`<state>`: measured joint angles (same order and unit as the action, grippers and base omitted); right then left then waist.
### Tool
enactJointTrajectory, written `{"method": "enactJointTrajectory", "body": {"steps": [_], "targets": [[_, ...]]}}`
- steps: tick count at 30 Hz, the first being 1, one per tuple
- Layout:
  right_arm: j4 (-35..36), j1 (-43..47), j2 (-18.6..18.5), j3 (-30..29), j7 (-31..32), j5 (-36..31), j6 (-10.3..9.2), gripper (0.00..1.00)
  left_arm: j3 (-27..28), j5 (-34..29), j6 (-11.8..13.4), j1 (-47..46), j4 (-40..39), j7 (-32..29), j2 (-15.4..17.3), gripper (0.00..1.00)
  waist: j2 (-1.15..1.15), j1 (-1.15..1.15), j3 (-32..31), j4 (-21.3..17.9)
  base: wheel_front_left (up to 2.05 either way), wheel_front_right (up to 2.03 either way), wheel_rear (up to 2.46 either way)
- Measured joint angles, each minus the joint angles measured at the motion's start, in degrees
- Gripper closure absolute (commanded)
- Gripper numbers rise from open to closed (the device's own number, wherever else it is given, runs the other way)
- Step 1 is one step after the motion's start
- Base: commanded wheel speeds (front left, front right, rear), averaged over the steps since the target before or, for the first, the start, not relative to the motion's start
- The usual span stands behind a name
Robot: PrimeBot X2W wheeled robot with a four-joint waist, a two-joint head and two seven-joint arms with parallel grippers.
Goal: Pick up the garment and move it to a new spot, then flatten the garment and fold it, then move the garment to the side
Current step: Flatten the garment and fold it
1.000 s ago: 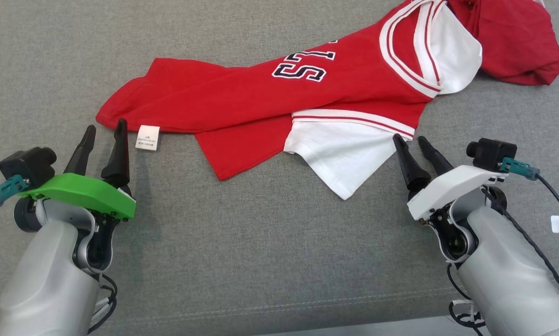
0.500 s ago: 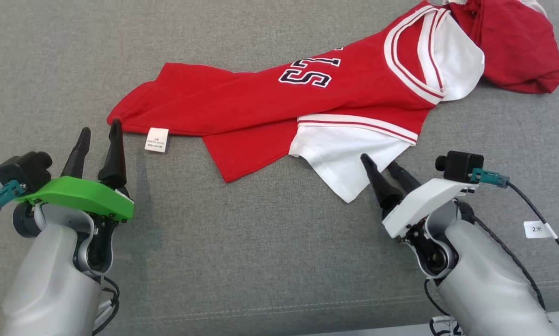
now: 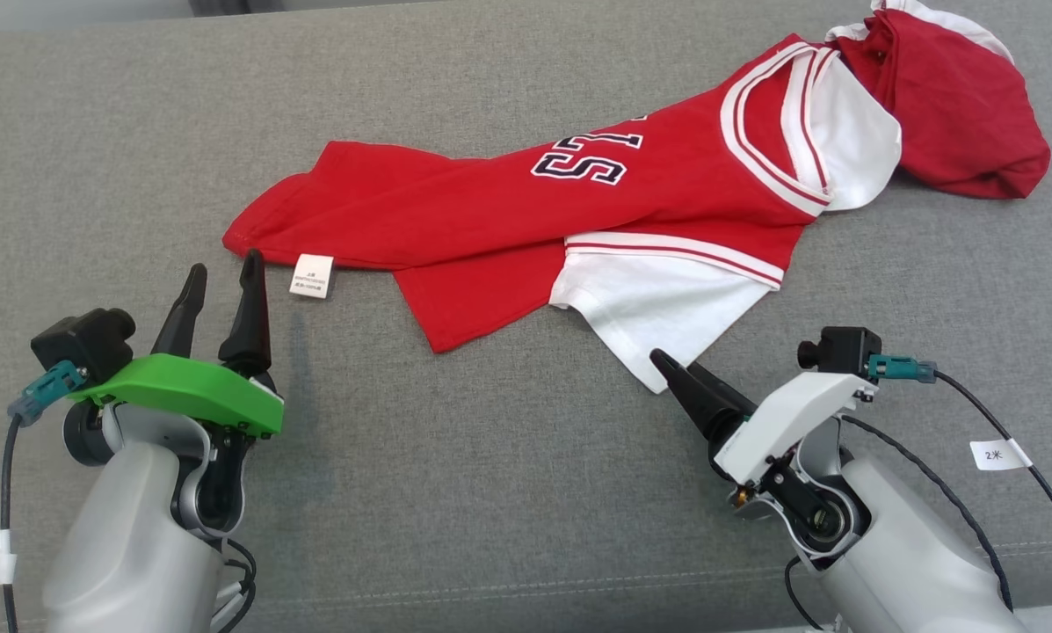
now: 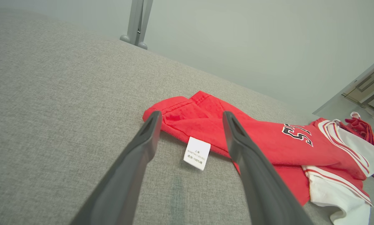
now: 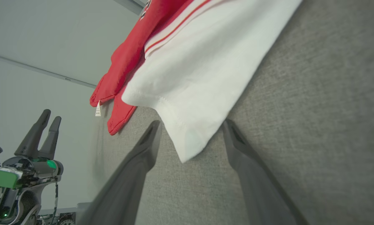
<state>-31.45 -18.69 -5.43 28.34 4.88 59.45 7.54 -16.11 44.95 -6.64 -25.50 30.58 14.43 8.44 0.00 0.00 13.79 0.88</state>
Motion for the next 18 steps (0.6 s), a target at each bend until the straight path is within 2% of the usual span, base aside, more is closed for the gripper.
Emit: {"method": "enactJointTrajectory", "body": {"steps": [5, 6, 8, 9, 18], "targets": [[1.1, 0.57, -0.22, -0.73, 2.16, 3.21, 0.0, 0.02, 0.9, -0.37, -0.24, 0.11, -0.22, 0.0, -0.18, 0.0, 0.0, 0.0, -0.16, 0.98, 0.0, 0.0, 0.0], [1.22, 0.63, -0.22, -0.75, 2.5, 3.31, 0.0, 0.16, 1.0, -0.45, -0.24, 0.23, -0.22, 0.0, -0.23, 0.0, 0.0, 0.0, -0.21, 1.16, 0.0, 0.0, 0.0], [1.52, 0.68, -0.21, -0.63, 3.04, 3.32, -0.01, 0.87, 1.49, -0.45, -0.25, 0.68, -0.31, 0.0, -0.31, 0.0, 0.0, 0.0, -0.36, 1.42, 0.0, 0.0, 0.0], [1.69, 0.69, -0.18, -0.52, 3.33, 3.33, -0.01, 1.0, 1.79, -0.45, -0.25, 0.96, -0.33, 0.0, -0.3, 0.0, 0.0, 0.0, -0.43, 1.48, 0.0, 0.0, 0.0], [3.69, 1.63, 0.14, -0.37, 4.04, 3.55, -0.07, 1.0, 4.49, -0.9, -0.35, 1.84, -0.86, 0.0, 0.07, 0.0, 0.0, 0.0, -0.65, 0.34, 0.0, 0.0, 0.0]]}}
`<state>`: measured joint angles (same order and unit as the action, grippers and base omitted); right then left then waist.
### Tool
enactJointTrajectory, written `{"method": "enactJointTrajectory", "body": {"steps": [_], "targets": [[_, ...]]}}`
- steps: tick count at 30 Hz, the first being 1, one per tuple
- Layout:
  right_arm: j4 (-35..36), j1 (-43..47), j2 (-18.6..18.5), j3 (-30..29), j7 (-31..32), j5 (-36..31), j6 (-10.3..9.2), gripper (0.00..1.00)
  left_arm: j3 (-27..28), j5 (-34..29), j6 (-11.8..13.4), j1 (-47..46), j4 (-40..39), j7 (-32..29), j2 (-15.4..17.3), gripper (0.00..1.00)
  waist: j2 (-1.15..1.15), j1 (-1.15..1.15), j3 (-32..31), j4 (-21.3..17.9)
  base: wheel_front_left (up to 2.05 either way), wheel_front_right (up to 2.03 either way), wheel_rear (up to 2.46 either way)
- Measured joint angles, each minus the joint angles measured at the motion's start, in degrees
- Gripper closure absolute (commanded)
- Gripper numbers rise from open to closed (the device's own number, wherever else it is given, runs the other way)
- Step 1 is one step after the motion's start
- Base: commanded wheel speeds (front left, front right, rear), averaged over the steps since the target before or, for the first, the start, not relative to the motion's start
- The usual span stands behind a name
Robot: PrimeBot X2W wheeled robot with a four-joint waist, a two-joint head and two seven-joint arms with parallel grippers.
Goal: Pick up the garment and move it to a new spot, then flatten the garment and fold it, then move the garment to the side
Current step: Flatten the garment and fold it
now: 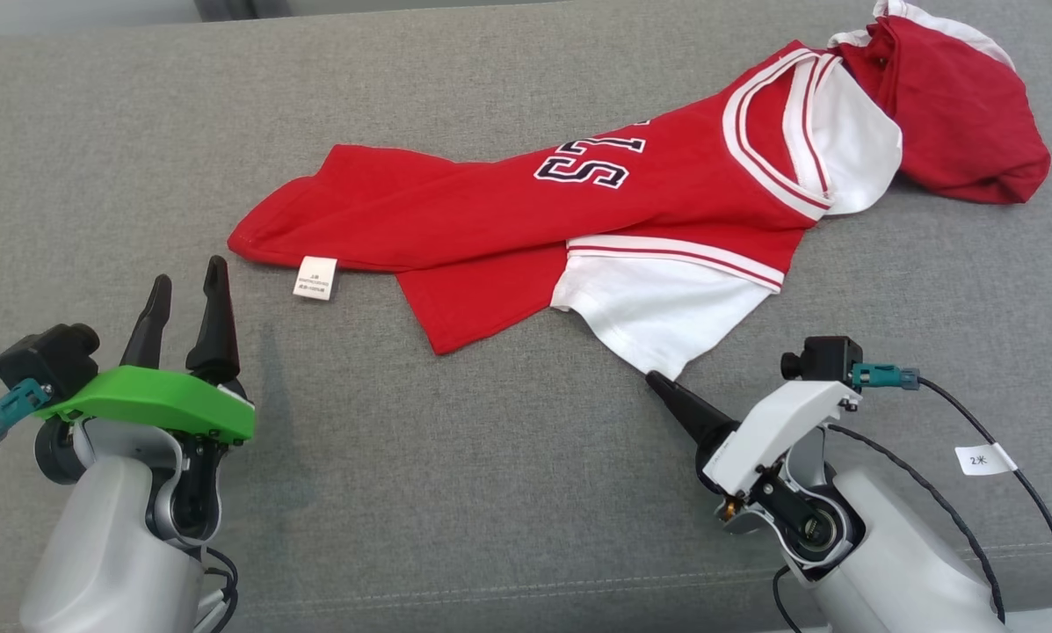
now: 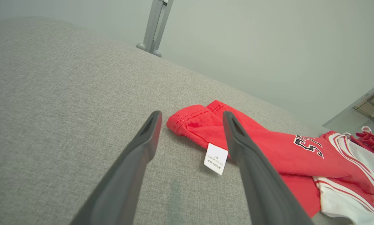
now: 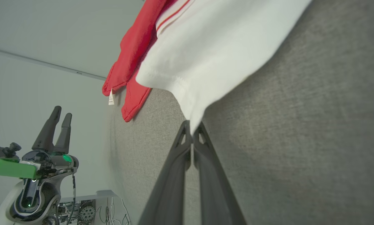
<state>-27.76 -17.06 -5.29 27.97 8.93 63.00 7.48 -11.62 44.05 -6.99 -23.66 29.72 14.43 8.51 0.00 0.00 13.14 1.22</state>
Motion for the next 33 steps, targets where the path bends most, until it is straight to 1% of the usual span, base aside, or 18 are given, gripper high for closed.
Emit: {"method": "enactJointTrajectory", "body": {"steps": [5, 13, 18, 19, 28, 33], "targets": [[0.78, 0.14, -0.21, -0.78, -1.12, 0.0, 0.0, 1.0, 0.24, -0.52, 0.0, 0.05, -0.02, 0.0, 0.0, 0.0, 0.0, 0.0, -0.04, -1.46, 0.0, 0.0, 0.0], [6.89, 0.14, -0.42, -0.04, -3.37, -0.12, -0.01, 1.0, 0.38, -0.8, -0.04, -0.23, 3.77, -0.27, 1.23, 0.0, 0.0, 0.0, 0.83, -3.44, 0.0, 0.0, 0.0], [8.15, 0.09, -1.21, 0.49, -3.43, -0.44, -0.01, 1.0, 2.89, 4.17, -0.04, -2.98, 7.53, -3.18, 1.07, 0.0, 0.0, 0.0, 1.66, -4.89, 0.0, 0.0, 0.0], [8.15, 0.09, -1.21, 0.49, -3.43, -0.44, -0.01, 1.0, 2.89, 4.17, -0.04, -2.98, 7.53, -3.18, 1.07, 0.0, 0.0, 0.0, 1.66, -4.89, 0.0, 0.0, 0.0], [9.76, 0.09, -1.23, 1.79, -4.12, -0.53, -0.01, 1.0, 7.28, 11.34, -0.05, -8.02, 13.41, -7.87, 0.29, 0.0, 0.0, 0.0, 3.54, -7.76, 0.0, 0.0, 0.0], [10.07, 0.12, -1.62, 1.68, -4.94, -0.53, -0.01, 1.0, 7.53, 11.82, -0.04, -10.15, 15.92, -8.95, 0.35, 0.0, 0.0, 0.0, 4.53, -8.93, 0.0, 0.0, 0.0]]}}
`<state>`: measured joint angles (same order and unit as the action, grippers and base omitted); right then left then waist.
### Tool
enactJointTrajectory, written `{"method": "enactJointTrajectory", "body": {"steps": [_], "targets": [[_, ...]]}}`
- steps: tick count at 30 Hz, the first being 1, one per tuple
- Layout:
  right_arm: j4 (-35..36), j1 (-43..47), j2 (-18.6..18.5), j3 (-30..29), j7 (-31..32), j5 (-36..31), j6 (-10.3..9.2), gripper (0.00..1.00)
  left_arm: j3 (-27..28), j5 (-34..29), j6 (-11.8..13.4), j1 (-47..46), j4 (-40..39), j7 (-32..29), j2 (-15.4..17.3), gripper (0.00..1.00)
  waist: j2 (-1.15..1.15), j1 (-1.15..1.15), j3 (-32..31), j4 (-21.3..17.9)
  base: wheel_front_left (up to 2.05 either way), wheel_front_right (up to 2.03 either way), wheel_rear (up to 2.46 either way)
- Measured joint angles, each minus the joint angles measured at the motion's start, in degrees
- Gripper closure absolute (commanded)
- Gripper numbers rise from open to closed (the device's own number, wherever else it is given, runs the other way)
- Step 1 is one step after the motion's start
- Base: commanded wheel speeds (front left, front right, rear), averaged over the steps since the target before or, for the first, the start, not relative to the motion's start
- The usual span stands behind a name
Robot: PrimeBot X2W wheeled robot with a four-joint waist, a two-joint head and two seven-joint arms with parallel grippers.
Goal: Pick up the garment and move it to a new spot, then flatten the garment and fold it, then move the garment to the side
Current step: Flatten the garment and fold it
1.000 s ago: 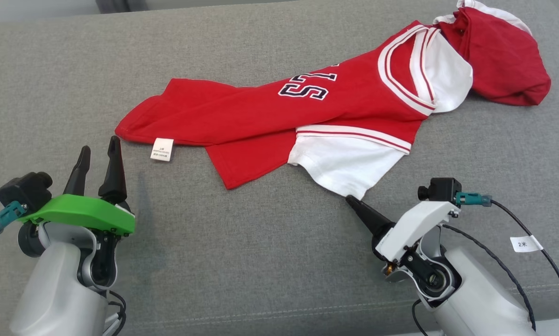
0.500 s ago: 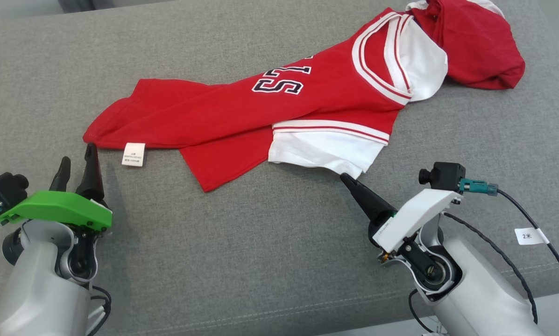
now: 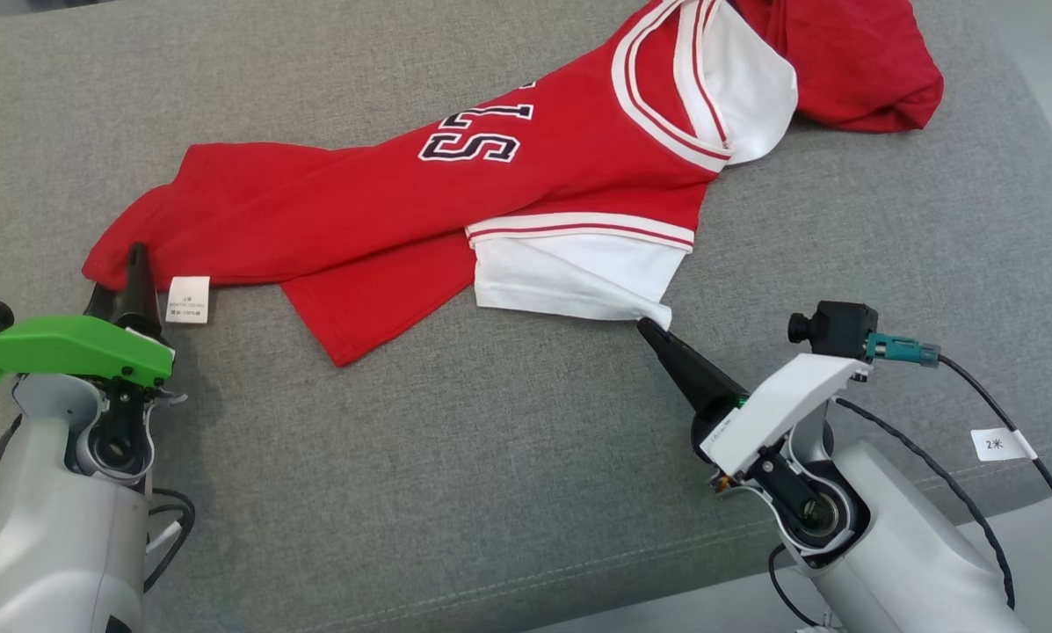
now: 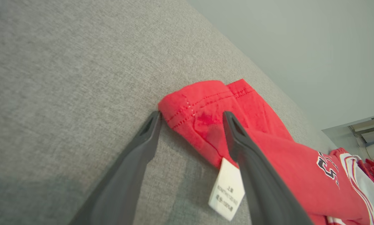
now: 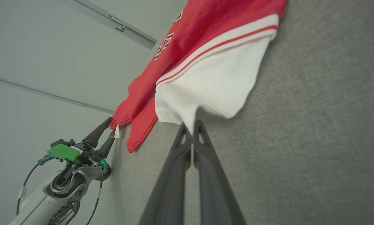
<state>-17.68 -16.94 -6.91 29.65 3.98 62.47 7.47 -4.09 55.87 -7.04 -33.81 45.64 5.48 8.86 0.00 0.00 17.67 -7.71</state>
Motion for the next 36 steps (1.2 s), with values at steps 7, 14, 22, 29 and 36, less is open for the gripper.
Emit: {"method": "enactJointTrajectory", "body": {"steps": [7, 14, 22, 29, 36], "targets": [[0.4, 0.0, -0.43, -0.1, -0.57, 0.0, 0.0, 1.0, 0.07, -0.01, -0.01, -1.82, 1.85, -0.35, 0.54, 1.0, 0.0, 0.0, 0.51, -0.33, 0.0, 0.0, 0.0], [1.0, -0.01, -1.37, -1.38, -3.28, -0.48, 0.0, 1.0, -1.47, -0.78, -0.02, -2.33, 1.63, 1.96, 1.19, 1.0, 0.0, 0.0, -0.41, 0.19, 0.0, 0.0, 0.0], [7.35, -3.39, -5.86, -6.11, -10.53, -3.18, 0.0, 1.0, -6.16, -0.85, -0.03, -4.33, -7.91, 2.72, 1.41, 1.0, 0.0, 0.0, -2.81, 1.4, 0.0, 0.0, 0.0], [14.91, -9.59, -9.5, -9.29, -16.92, -5.55, 0.0, 1.0, -7.16, 1.45, -0.03, -6.01, -16.68, 4.31, 1.89, 1.0, 0.0, 0.0, -5.86, 2.79, 0.0, 0.0, 0.0], [17.98, -10.98, -13.12, -13.15, -17.53, -5.22, 0.01, 1.0, -11.06, 1.45, -0.04, -5.64, -22.71, 3.35, 3.99, 1.0, 0.0, 0.0, -9.47, 3.93, 0.0, 0.0, 0.0]]}}
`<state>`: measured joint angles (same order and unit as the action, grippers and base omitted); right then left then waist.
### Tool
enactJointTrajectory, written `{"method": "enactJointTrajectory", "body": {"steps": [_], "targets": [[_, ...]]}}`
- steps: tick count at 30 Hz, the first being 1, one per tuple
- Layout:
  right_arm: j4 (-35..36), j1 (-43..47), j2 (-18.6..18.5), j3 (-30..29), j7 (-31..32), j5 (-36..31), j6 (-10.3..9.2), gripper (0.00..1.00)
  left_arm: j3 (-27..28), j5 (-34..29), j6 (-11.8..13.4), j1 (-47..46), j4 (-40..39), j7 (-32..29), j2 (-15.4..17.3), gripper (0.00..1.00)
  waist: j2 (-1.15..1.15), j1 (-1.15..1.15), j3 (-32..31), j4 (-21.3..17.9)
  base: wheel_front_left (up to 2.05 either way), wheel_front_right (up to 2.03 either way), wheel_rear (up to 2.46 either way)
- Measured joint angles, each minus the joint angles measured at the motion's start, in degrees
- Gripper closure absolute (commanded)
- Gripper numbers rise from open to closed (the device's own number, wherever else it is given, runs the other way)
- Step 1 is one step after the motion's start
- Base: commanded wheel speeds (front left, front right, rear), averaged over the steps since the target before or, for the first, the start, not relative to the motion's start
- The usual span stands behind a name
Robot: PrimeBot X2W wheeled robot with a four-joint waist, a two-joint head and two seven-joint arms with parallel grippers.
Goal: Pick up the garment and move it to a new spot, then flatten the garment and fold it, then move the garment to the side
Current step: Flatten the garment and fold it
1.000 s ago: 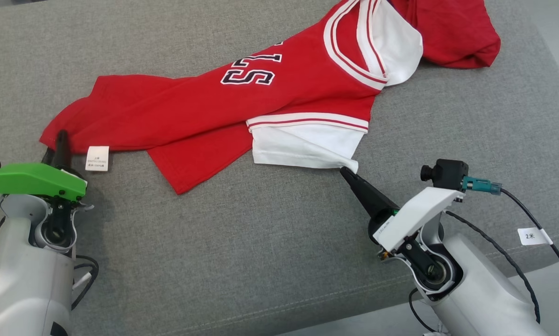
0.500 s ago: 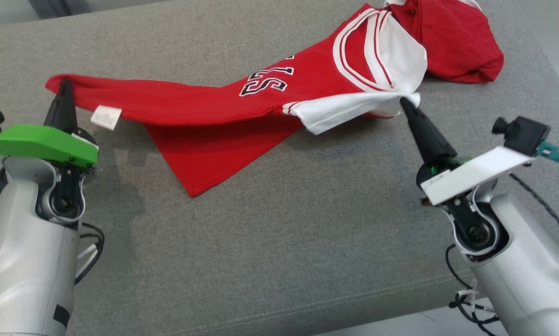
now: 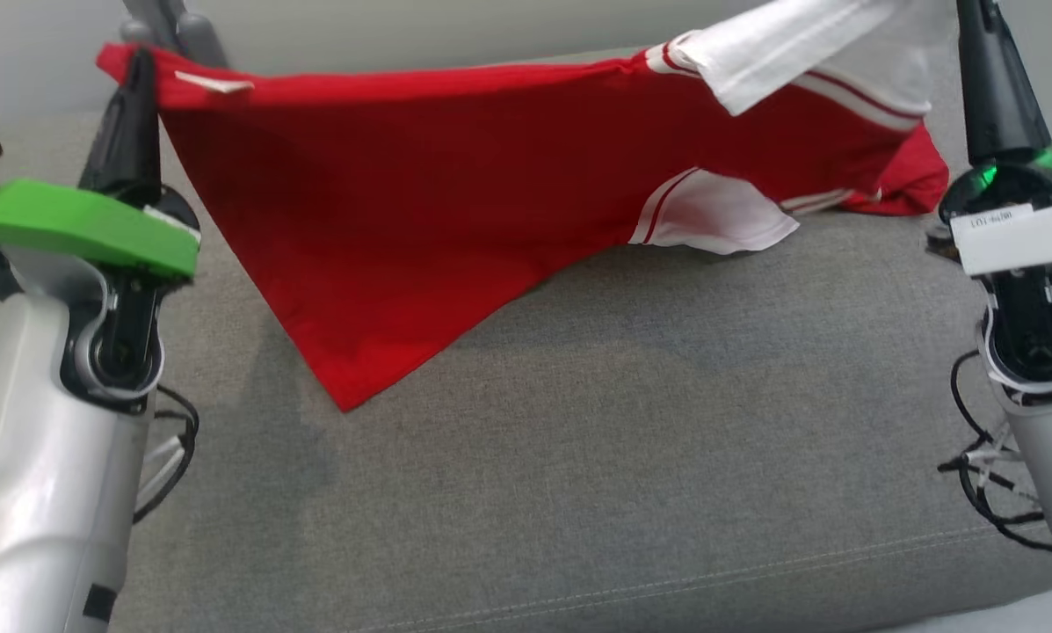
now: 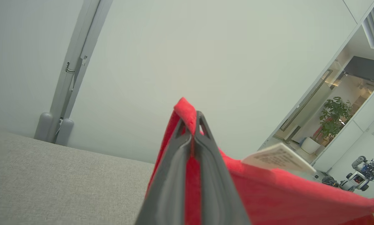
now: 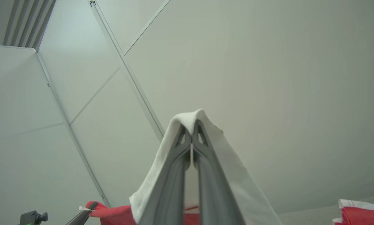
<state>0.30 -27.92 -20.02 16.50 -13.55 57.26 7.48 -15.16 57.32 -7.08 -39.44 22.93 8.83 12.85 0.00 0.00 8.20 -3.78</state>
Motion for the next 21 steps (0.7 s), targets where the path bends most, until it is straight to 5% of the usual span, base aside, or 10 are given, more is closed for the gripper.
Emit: {"method": "enactJointTrajectory", "body": {"steps": [6, 8, 10, 16, 21], "targets": [[1.24, 10.0, -1.55, 2.12, 3.55, 6.77, -0.01, 1.0, -3.15, 2.68, -0.04, 10.89, -2.92, -6.5, 3.75, 1.0, 0.0, 0.0, -1.27, 1.04, 0.0, 0.0, 0.0], [1.47, 19.47, -4.74, 6.93, 12.17, 13.56, -0.01, 1.0, -9.24, 3.24, -0.04, 20.37, -4.38, -15.58, 7.37, 1.0, 0.0, 0.0, -0.51, 1.1, 0.0, 0.0, 0.0], [1.35, 22.0, -7.12, 8.93, 15.4, 14.11, -0.01, 1.0, -10.82, 3.76, -0.04, 22.85, -5.49, -18.23, 8.45, 1.0, 0.0, 0.0, -0.09, 1.13, 0.0, 0.0, 0.0], [1.54, 24.29, -10.47, 12.85, 22.73, 16.46, -0.01, 1.0, -15.38, 6.03, -0.04, 25.88, -10.07, -25.69, 11.41, 1.0, 0.0, 0.0, 1.42, 1.06, 0.0, 0.0, 0.0], [1.47, 17.19, -10.71, 12.51, 25.52, 16.41, -0.01, 1.0, -15.37, 4.41, -0.04, 23.12, -12.27, -28.66, 15.97, 1.0, 0.0, 0.0, 3.61, 0.5, 0.0, 0.0, 0.0]]}}
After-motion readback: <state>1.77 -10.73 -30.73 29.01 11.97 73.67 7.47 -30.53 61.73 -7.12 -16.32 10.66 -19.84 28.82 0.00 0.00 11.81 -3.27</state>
